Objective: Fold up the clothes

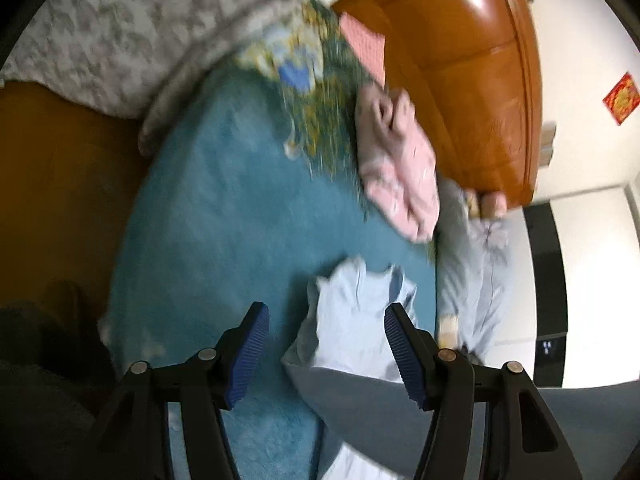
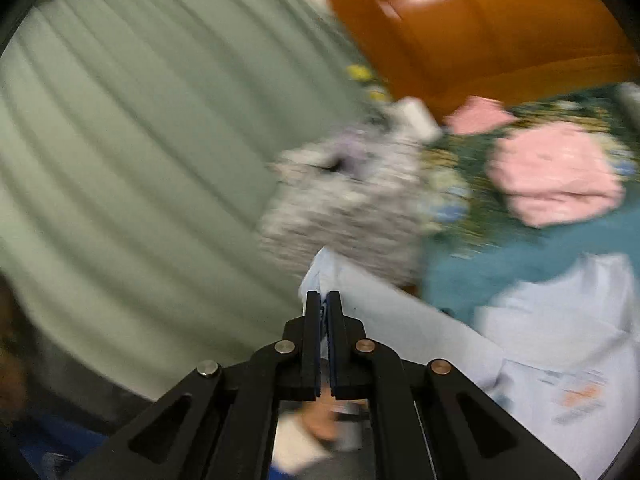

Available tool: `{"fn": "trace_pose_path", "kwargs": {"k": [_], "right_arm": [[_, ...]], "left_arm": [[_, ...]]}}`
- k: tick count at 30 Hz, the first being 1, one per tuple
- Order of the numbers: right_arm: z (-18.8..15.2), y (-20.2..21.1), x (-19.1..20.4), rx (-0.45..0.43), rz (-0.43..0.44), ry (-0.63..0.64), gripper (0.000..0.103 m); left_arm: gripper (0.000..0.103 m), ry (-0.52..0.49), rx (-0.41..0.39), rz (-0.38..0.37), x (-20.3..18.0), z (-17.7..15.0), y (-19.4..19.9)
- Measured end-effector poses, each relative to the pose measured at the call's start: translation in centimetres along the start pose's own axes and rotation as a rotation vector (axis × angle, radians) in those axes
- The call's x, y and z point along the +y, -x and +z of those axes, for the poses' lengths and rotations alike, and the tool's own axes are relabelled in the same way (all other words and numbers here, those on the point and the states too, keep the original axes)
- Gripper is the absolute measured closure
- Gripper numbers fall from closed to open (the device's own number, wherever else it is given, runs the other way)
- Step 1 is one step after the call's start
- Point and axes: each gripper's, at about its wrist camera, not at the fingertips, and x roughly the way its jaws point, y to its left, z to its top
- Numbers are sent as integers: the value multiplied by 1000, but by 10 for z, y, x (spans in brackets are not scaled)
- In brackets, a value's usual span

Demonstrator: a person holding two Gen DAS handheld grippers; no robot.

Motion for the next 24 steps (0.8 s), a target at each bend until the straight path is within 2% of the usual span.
{"fn": "trace_pose_path", "kwargs": {"k": [3,4,7,12,15,19,21,24], "right_arm": [[11,12,-11,-60,-83,34,101],[12,14,-28,-61,-145,21,101],[12,9,-90,-32,-324,-21,101],[7,-6,-211,48,-550,-141,101],[10,8,-267,37,-624,-209,101],[15,35,-317,-14,-700,-275,101],[11,40,-337,4,-722,-315,101],[-1,32,-361,76,-765,-346,101]], "left_arm": [[39,-3,-43,19,4,9,14],[39,-4,-49,28,5,10,15],[38,-29,-13,66,0,7,0],[38,-118,71,107,-20,-12,-38],[38,-168,114,132,-31,-22,-55],[38,-212,165,163,-39,-31,-77],[38,-217,196,183,-40,-35,-88],[38,-220,241,226,-39,-41,-103]]}}
